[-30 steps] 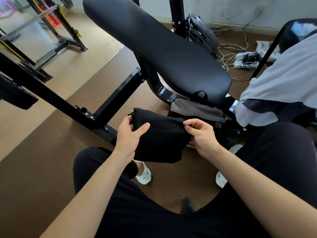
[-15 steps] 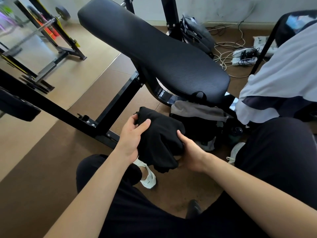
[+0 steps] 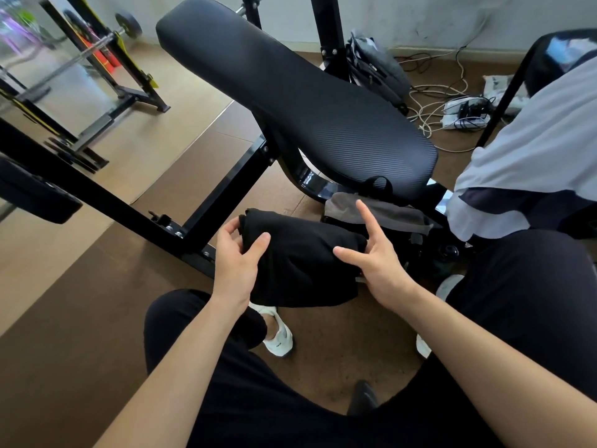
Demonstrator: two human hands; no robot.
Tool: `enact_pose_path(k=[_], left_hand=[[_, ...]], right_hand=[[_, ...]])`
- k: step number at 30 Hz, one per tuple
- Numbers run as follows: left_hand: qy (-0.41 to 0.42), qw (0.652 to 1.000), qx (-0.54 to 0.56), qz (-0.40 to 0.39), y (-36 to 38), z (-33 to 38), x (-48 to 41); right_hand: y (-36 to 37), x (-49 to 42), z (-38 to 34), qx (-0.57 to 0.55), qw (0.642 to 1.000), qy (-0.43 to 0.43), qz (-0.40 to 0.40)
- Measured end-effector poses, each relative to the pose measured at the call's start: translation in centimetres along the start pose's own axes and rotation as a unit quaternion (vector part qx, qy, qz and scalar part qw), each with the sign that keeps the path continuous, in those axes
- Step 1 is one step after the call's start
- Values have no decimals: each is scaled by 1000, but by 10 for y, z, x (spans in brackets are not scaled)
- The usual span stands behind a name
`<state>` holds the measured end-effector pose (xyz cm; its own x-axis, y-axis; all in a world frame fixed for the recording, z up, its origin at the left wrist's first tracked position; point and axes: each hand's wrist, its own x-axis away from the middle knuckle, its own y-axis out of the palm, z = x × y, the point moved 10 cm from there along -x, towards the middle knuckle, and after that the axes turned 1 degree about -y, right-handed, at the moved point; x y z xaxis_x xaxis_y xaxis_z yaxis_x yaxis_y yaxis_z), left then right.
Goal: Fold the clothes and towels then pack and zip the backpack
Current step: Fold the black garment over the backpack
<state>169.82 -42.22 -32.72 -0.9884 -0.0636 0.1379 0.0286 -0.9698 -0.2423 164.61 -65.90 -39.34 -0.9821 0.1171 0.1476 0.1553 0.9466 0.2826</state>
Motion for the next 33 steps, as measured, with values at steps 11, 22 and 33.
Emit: enact_pose_path(k=[11, 22, 33], left_hand=[[190, 918, -314, -151, 15, 19, 9], [277, 870, -400, -81, 12, 8, -5], [-126, 966, -45, -219, 29, -40, -7]], right_hand=[[8, 3, -7, 396, 915, -64, -50], [-23, -11, 3, 516, 855, -50, 11], [-34, -9, 26, 41, 990, 134, 25]])
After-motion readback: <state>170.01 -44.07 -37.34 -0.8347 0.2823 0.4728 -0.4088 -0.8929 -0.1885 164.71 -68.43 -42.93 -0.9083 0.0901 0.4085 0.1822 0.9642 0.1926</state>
